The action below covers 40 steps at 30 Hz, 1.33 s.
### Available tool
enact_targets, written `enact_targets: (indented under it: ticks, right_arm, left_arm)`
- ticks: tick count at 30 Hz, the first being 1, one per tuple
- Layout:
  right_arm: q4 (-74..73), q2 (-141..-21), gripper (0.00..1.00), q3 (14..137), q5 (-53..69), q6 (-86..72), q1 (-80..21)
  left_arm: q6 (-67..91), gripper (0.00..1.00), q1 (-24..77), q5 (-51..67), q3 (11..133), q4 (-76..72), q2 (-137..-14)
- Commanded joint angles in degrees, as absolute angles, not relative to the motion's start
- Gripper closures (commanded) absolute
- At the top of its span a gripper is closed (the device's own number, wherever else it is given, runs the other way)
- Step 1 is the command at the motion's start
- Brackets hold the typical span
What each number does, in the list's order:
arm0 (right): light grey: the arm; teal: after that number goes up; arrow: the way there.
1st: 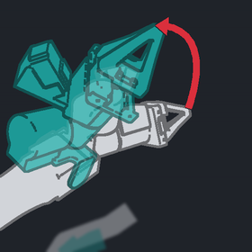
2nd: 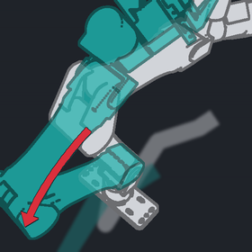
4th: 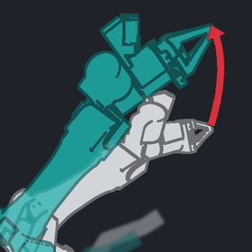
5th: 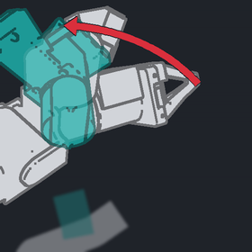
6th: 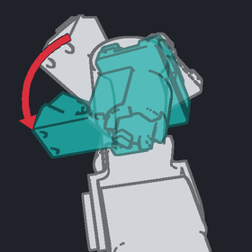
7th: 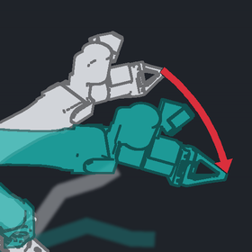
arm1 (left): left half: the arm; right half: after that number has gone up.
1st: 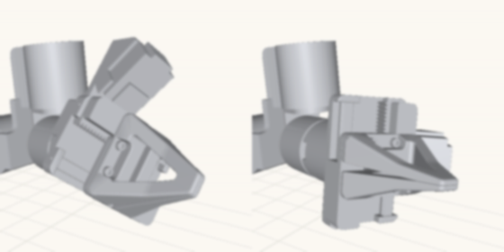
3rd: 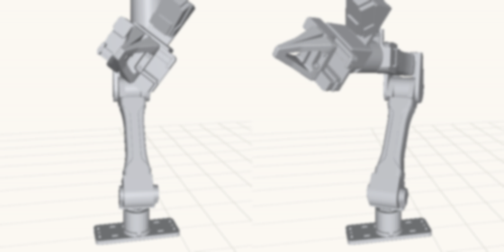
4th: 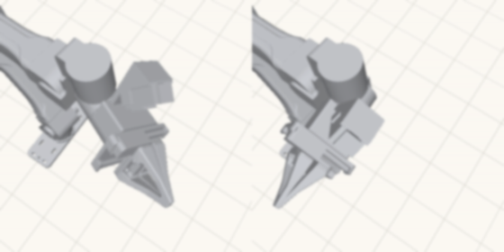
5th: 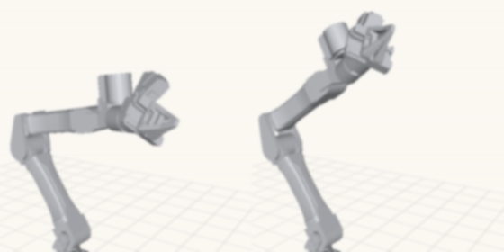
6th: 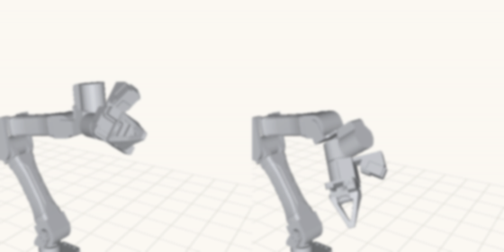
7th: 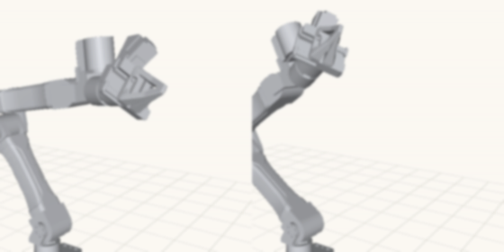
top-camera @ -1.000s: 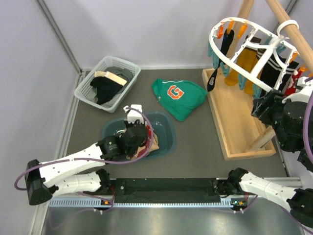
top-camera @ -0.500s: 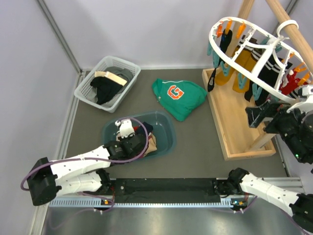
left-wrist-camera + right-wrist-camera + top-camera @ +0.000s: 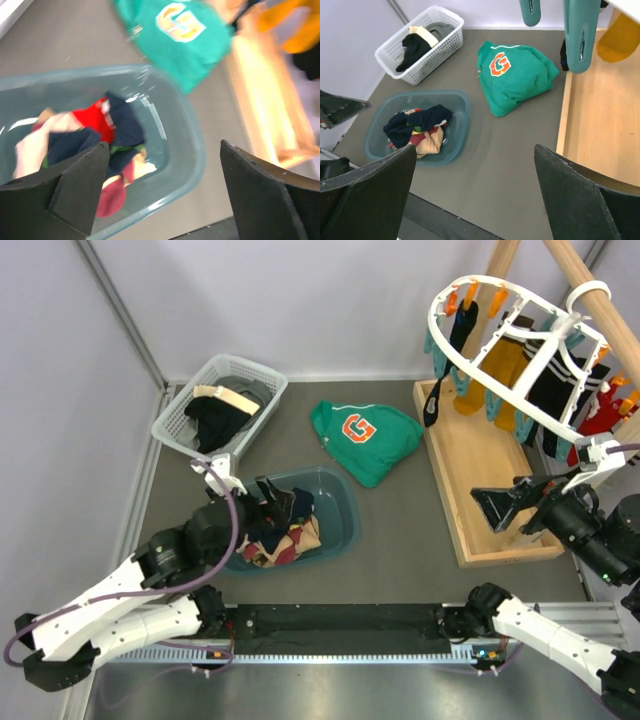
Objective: Remove the socks clipped to the hanger
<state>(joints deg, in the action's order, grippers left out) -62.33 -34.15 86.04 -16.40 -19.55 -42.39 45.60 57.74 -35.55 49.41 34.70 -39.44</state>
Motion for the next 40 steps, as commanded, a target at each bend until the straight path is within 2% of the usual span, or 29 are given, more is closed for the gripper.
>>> enact_targets:
  ticks: [1, 4, 9, 12, 20, 40]
  right_arm:
    - [-57.3, -31.4, 0.01, 81.9, -14.1, -20.6, -42.9]
    - [-56.1, -30.2, 0.01, 79.4, -12.9, -21.8, -42.8]
    - [-52.7, -28.3, 0.01, 74.3, -8.9, -24.5, -42.8]
    - [-50.4, -27.2, 0.01, 71.9, -7.3, -26.6, -42.9]
    - [-49.9, -26.6, 0.01, 70.8, -7.4, -28.9, -42.8]
    - [-54.2, -26.9, 0.01, 73.9, -9.2, -28.8, -42.8]
  left_arm:
    - [34.9, 0.01, 57.5, -29.4, 51.8, 26.5, -32.8]
    - [31.7, 0.01, 57.6, -24.7, 50.9, 20.8, -28.4]
    - [29.3, 0.01, 57.6, -9.7, 47.7, 12.2, -24.2]
    - [29.4, 0.01, 57.5, -7.6, 48.0, 11.2, -24.4]
    - [27.8, 0.01, 57.5, -7.5, 51.0, 11.8, -28.0]
    - [26.1, 0.01, 57.5, -9.1, 51.5, 11.5, -27.1]
